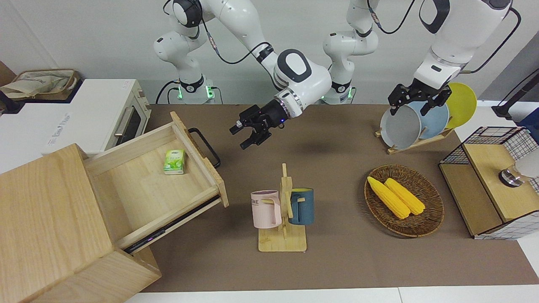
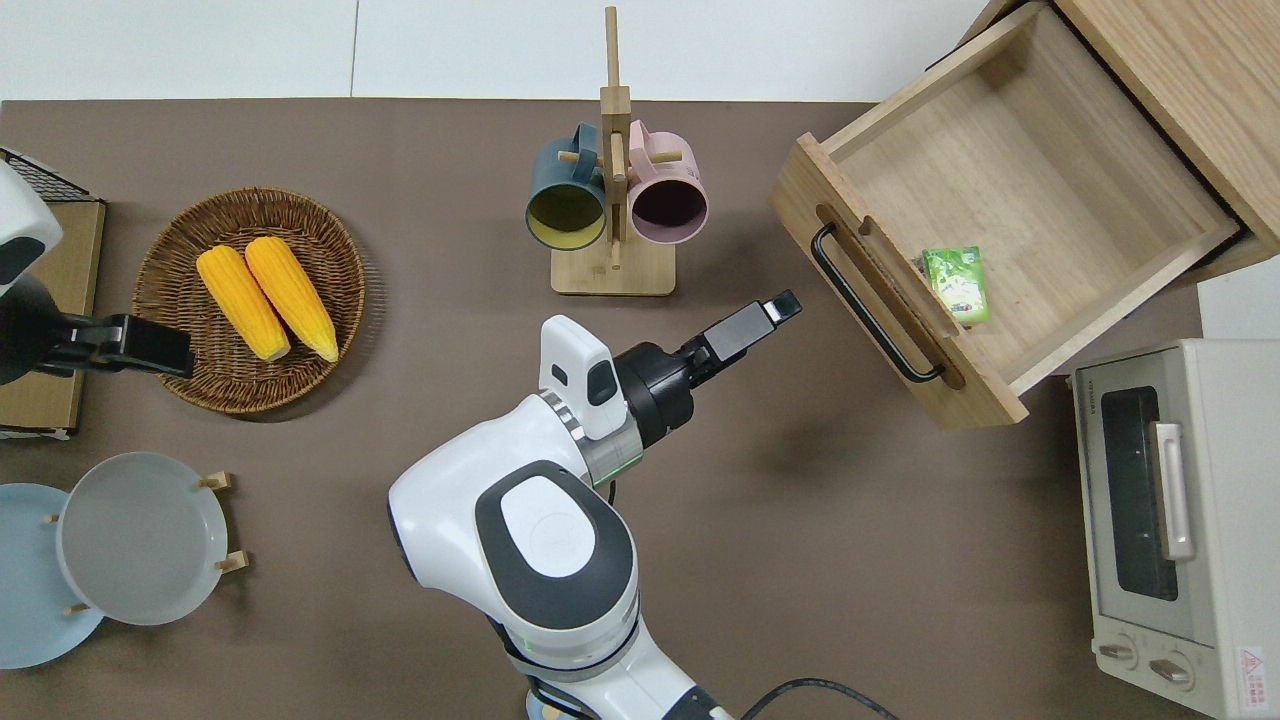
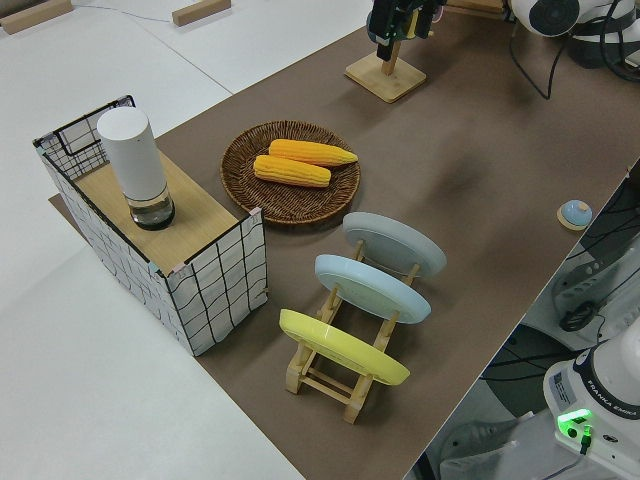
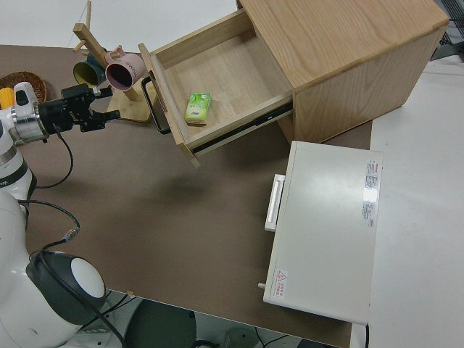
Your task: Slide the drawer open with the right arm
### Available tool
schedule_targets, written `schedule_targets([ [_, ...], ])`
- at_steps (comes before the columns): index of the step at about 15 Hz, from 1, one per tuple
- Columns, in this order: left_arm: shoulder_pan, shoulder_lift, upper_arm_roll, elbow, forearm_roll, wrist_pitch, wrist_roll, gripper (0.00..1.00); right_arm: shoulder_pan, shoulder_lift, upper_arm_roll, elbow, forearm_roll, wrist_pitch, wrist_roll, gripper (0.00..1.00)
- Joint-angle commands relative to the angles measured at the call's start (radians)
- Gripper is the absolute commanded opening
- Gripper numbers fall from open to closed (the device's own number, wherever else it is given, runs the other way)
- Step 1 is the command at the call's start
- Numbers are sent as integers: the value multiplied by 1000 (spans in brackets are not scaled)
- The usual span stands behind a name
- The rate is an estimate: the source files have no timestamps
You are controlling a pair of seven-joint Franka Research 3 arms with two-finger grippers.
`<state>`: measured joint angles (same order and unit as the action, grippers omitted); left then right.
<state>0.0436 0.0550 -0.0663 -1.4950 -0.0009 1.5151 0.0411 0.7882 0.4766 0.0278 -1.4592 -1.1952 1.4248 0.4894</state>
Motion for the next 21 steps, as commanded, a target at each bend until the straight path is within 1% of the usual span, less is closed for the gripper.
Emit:
schedule_targets([
  [1,-7,-4,0,9,18,-18,-10,993,3,-39,-2,42,129,-14,12,985],
  [4,-7,-4,0,10,18,-18,-10,993,-20,-91,-5,43,241,-4,14,985],
  [6,-7,-4,0,10,18,-18,-10,993,-50,-127,-6,43,334,3,15,985],
  [10,-7,-4,0,9,18,-18,-10,993,-133,-193,-5,43,495,25,5,985],
  [12,-7,-4,0,10,18,-18,-10,993,-180,-229,-5,43,580,45,-2,985],
  [13,-7,-4,0,10,18,-18,-10,993,-229,-255,-2,42,647,55,-12,985],
  [15,-7,-4,0,9,18,-18,-10,993,-282,-289,-2,43,735,57,-61,983],
  [17,-7,-4,0,9,18,-18,-10,993,-334,-320,-2,42,799,77,-97,985],
  [20,-7,-3,0,10,18,-18,-10,993,-407,-349,-2,40,900,88,-153,985],
  [21,-7,-4,0,10,18,-18,-10,993,-435,-363,-2,36,940,101,-172,985],
])
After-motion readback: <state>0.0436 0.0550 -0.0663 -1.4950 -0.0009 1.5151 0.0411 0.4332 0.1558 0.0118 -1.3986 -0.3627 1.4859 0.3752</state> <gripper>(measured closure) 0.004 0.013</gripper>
